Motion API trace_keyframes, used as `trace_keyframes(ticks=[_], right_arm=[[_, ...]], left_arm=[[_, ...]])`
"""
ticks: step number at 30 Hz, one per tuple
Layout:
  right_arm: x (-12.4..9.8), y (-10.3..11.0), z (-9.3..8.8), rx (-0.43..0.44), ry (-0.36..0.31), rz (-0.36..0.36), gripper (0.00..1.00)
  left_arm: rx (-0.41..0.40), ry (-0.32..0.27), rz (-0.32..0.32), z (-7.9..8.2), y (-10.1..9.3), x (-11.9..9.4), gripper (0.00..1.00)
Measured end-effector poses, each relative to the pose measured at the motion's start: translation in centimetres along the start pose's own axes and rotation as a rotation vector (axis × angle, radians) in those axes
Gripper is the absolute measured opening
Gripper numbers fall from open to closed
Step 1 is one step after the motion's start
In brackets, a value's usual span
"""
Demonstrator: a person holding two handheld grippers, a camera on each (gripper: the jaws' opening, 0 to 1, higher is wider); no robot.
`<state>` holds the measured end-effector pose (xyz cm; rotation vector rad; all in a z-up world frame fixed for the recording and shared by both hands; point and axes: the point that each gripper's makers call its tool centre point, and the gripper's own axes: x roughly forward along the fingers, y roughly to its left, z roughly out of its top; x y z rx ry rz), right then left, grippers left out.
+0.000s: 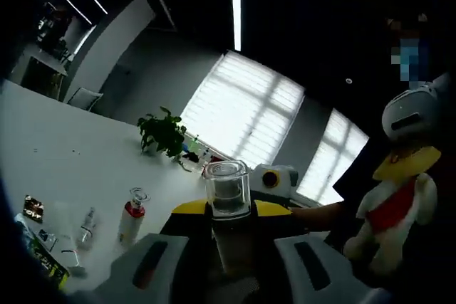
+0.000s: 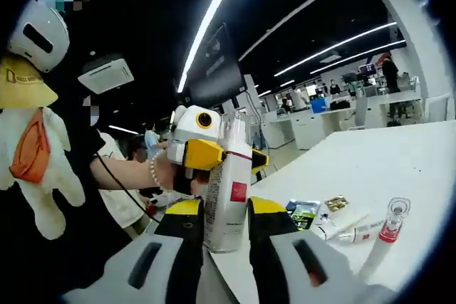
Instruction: Arrange the skincare products in the storage area until every visible bottle or jar stands upright without overlapping.
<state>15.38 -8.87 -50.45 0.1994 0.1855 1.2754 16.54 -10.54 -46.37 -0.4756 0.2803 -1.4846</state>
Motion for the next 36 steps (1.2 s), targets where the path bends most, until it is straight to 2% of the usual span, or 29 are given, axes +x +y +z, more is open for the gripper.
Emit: trace_keyframes(ticks=[3,6,7,9,12,14,17,20,21,23,26,28,30,31,32,34,36], right_arm=[[0.2,0.4,0.1,0.006,0.016,0.029,0.22],[0.4,1.1,0.4,0.054,0.006,0.084,0.24],[0.5,1.0,0.6,0.065,-0.005,0.075,0.27],[0.6,1.1,0.7,0.058,-0.011,0.071,0.29],[0.6,1.8,1.1,0.068,-0.026,0.106,0.22],[0.6,1.7,1.3,0.077,-0.047,0.095,0.21],[0.5,1.4,1.6,0.1,-0.072,0.064,0.2],[0.3,-0.3,1.4,0.094,-0.076,-0.04,0.19],[0.1,-1.0,1.2,0.064,-0.06,-0.082,0.19],[0.0,-1.8,0.6,0.036,-0.026,-0.143,0.19],[-0.1,-2.6,0.3,0.024,-0.024,-0.204,0.19],[-0.6,-3.9,-0.1,0.006,-0.016,-0.293,0.19],[-0.7,-4.5,-0.4,-0.004,-0.002,-0.341,0.19],[-0.9,-5.1,-0.6,-0.03,0.02,-0.388,0.19],[-0.9,-5.3,-0.8,-0.044,0.035,-0.405,0.19],[-1.1,-5.9,-1.1,-0.123,0.091,-0.476,0.19],[-1.0,-6.2,-1.4,-0.169,0.132,-0.517,0.19]], left_arm=[[0.036,0.042,-0.031,0.0,-0.8,0.2,0.16],[0.024,0.015,-0.081,0.5,-1.5,0.3,0.16],[0.019,0.01,-0.097,0.7,-1.8,0.3,0.16],[0.024,0.006,-0.103,0.9,-1.8,0.3,0.16],[0.026,-0.004,-0.104,1.1,-1.8,0.3,0.16],[0.017,-0.011,-0.118,1.4,-1.9,0.3,0.16],[0.024,-0.016,-0.099,1.6,-1.5,0.5,0.16],[0.05,-0.01,0.008,1.6,0.6,0.5,0.16],[0.048,0.003,0.046,1.3,1.2,0.6,0.17],[0.056,0.006,0.095,1.0,2.1,0.8,0.18],[0.034,-0.003,0.133,0.8,2.8,1.0,0.18],[0.014,-0.005,0.207,0.5,4.1,1.0,0.18],[0.015,-0.006,0.243,0.4,4.6,1.1,0.19],[-0.01,-0.008,0.281,0.1,5.2,1.2,0.19],[-0.012,-0.008,0.292,0.0,5.3,1.3,0.19],[-0.033,-0.013,0.358,-0.3,6.2,1.3,0.19],[-0.048,-0.021,0.402,-0.5,6.8,1.2,0.19]])
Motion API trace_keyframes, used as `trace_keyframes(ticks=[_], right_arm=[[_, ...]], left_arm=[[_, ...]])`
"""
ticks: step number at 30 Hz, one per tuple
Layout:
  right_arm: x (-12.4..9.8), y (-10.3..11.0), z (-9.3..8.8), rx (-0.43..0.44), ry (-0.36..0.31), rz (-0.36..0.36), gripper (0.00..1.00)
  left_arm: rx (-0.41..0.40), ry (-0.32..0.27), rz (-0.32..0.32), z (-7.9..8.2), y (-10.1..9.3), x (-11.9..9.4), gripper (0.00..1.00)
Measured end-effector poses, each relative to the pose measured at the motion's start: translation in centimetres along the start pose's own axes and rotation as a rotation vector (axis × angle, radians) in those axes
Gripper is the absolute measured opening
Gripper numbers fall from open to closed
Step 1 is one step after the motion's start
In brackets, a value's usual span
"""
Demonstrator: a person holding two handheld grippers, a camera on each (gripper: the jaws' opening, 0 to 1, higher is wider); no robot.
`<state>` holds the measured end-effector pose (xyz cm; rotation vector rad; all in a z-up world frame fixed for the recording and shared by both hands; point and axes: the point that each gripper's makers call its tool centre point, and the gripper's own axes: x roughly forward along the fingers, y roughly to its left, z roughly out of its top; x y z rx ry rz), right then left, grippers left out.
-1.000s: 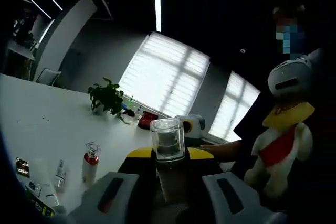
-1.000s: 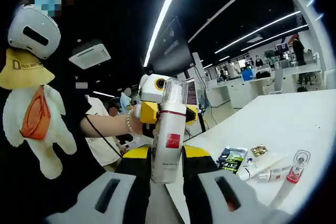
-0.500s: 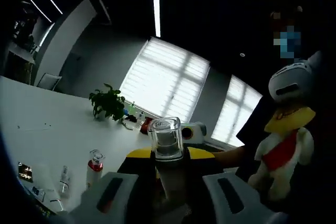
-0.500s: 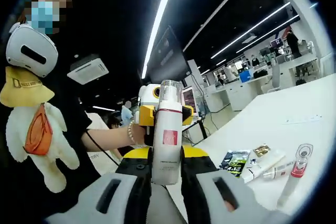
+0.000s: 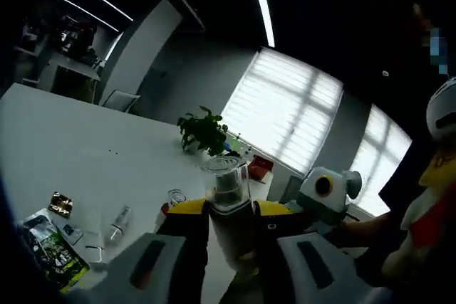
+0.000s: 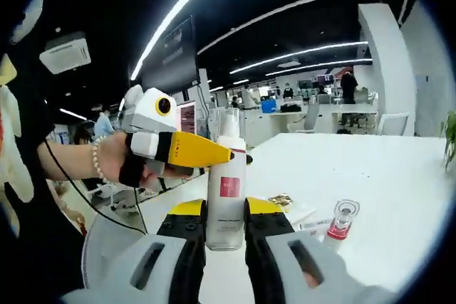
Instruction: Arrange the skincare products in the storage area until every visible bottle or jar stands upright without overlapping.
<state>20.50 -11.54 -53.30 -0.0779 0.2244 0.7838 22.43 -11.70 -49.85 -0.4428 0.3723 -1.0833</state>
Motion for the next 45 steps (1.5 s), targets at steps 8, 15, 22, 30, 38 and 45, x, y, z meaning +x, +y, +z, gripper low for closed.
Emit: trace_keyframes(ticks=[8,15,22,30,38,45], right_arm=[[0.6,-1.4,-0.9,-0.216,0.093,-0.218,0.19],[0.4,-1.4,-1.9,-0.213,0.102,-0.245,0.2],[-0.5,-1.1,-1.8,-0.153,0.082,-0.173,0.2],[-2.5,0.2,-0.8,-0.06,0.025,0.001,0.23],[-3.8,1.0,-1.4,-0.044,0.058,0.162,0.24],[-4.8,1.3,-0.8,-0.062,0.058,0.286,0.23]], left_arm=[[-0.133,-0.041,0.233,-0.5,2.7,0.0,0.15],[-0.106,-0.011,0.241,-1.1,2.5,0.0,0.14],[-0.053,0.032,0.147,-1.3,1.6,0.3,0.14],[0.125,0.12,-0.1,-1.3,-2.6,0.8,0.14],[0.255,0.22,-0.199,-2.4,-4.0,0.7,0.14],[0.454,0.258,-0.318,-3.0,-6.4,0.7,0.14]])
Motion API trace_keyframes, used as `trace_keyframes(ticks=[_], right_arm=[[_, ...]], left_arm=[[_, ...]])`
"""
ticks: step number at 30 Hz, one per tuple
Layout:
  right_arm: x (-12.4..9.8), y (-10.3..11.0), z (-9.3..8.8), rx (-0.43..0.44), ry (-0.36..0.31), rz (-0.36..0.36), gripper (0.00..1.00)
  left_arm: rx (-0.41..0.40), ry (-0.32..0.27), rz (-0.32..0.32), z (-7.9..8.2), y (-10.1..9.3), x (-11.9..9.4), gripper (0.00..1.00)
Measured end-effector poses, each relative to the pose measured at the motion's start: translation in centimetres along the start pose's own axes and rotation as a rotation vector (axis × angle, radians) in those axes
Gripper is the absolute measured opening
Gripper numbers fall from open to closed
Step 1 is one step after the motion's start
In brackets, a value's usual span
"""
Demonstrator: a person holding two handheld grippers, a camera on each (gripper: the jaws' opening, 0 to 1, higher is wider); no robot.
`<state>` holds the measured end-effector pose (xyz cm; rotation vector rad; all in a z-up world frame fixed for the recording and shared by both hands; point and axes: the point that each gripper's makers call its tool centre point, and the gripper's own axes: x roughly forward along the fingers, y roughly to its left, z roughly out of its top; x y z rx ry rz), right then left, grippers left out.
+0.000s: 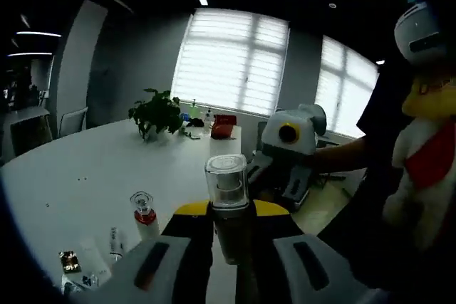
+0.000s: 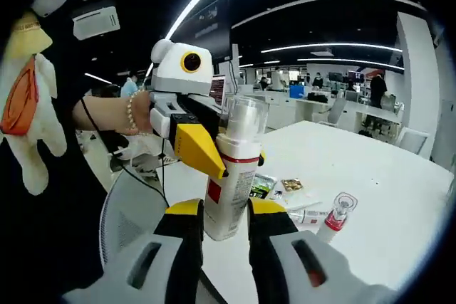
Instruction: Arrange the skincare products in the storage area until every visible bottle or jar stands upright without overlapping.
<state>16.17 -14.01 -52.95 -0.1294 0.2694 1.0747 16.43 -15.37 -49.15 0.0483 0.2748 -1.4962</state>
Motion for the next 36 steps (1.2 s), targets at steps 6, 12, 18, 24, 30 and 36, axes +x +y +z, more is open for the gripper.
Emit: trace_keyframes(ticks=[6,12,18,24,30,36], right_arm=[[-0.3,0.3,1.4,0.002,-0.046,0.045,0.24],[-0.2,1.0,1.6,-0.041,-0.035,0.107,0.22],[0.2,-0.1,-0.3,-0.054,0.007,0.06,0.21],[0.2,-0.9,-2.7,-0.044,0.041,0.042,0.21],[0.5,-1.7,-5.1,-0.043,0.079,0.021,0.21],[1.1,-3.0,-7.6,-0.03,0.114,-0.026,0.21]], left_arm=[[0.034,-0.035,-0.065,1.4,-0.9,0.2,0.14],[0.083,-0.013,-0.114,1.5,-1.8,0.8,0.14],[0.106,0.049,-0.105,-0.1,-1.0,2.0,0.14],[0.099,0.102,-0.111,-2.2,-0.5,3.1,0.14],[0.089,0.151,-0.102,-4.3,0.1,4.2,0.14],[0.086,0.207,-0.076,-6.7,1.4,5.4,0.14]])
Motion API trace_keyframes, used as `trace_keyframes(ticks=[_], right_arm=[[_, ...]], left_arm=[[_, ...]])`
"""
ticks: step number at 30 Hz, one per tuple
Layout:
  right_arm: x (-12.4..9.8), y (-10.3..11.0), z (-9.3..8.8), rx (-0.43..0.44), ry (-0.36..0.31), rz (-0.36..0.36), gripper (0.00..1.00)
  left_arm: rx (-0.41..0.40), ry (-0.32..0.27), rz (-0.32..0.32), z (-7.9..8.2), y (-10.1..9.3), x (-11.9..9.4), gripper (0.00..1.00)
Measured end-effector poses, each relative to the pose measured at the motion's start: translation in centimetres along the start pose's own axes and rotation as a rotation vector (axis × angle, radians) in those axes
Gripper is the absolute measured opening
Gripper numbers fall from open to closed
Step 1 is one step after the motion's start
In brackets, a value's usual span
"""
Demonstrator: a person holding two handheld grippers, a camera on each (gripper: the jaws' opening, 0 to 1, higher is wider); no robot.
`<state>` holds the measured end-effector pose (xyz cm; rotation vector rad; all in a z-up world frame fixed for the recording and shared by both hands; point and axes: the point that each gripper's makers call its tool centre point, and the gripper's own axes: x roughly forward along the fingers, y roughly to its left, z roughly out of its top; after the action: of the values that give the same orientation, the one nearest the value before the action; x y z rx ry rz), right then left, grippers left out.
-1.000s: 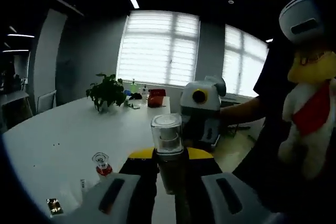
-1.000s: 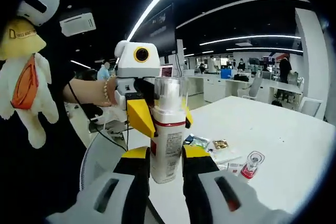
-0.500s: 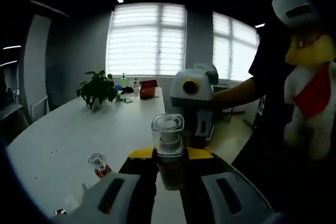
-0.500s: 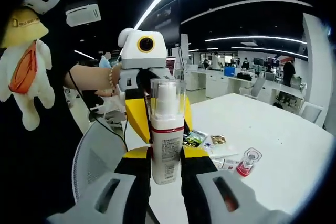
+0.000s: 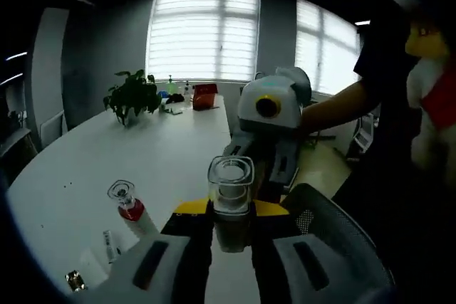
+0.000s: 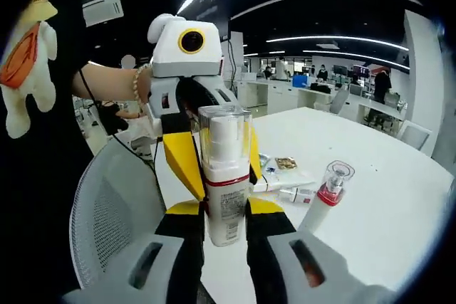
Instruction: Arrange the skincare products in the storage area until every visible bottle or jar stands upright without overlapping.
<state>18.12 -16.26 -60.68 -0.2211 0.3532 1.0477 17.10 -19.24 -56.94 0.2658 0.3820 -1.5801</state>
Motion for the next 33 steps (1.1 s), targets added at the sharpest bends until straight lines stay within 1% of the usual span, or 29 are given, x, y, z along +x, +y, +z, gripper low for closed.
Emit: trace_keyframes(ticks=[4,7,10,11,15,16,19,20,23,26,28,33], right_arm=[[0.6,-0.6,-1.7,-0.002,0.027,-0.017,0.21],[0.9,-1.0,-2.5,0.004,0.033,-0.024,0.22],[1.2,-1.4,-3.5,0.0,0.045,-0.036,0.22],[1.3,-1.5,-3.8,-0.001,0.045,-0.04,0.22],[1.9,-2.0,-5.2,0.032,0.051,-0.054,0.22],[1.9,-2.1,-5.3,0.034,0.053,-0.055,0.22],[2.2,-2.4,-6.2,0.047,0.06,-0.058,0.22],[2.4,-2.5,-6.7,0.05,0.069,-0.059,0.22],[2.7,-3.0,-7.6,0.052,0.075,-0.071,0.22],[3.2,-3.7,-8.5,0.04,0.085,-0.114,0.22],[3.6,-3.9,-9.2,0.05,0.094,-0.12,0.22],[4.1,-4.2,-10.0,0.058,0.111,-0.12,0.22]], left_arm=[[-0.006,0.03,0.004,-1.1,0.4,1.0,0.14],[-0.014,0.042,0.005,-2.0,0.9,1.5,0.14],[-0.027,0.058,0.009,-3.5,2.0,2.1,0.14],[-0.028,0.063,0.01,-3.8,2.2,2.2,0.14],[-0.042,0.092,0.012,-5.0,2.7,2.7,0.14],[-0.046,0.1,0.012,-5.5,3.1,2.9,0.14],[-0.05,0.111,0.011,-6.1,3.3,3.2,0.14],[-0.055,0.121,0.011,-6.5,3.5,3.5,0.14],[-0.052,0.135,0.016,-7.3,3.9,4.0,0.14],[-0.045,0.153,0.035,-8.4,4.7,4.6,0.14],[-0.053,0.162,0.038,-8.8,4.9,4.8,0.14],[-0.043,0.188,0.039,-9.7,5.2,5.4,0.15]])
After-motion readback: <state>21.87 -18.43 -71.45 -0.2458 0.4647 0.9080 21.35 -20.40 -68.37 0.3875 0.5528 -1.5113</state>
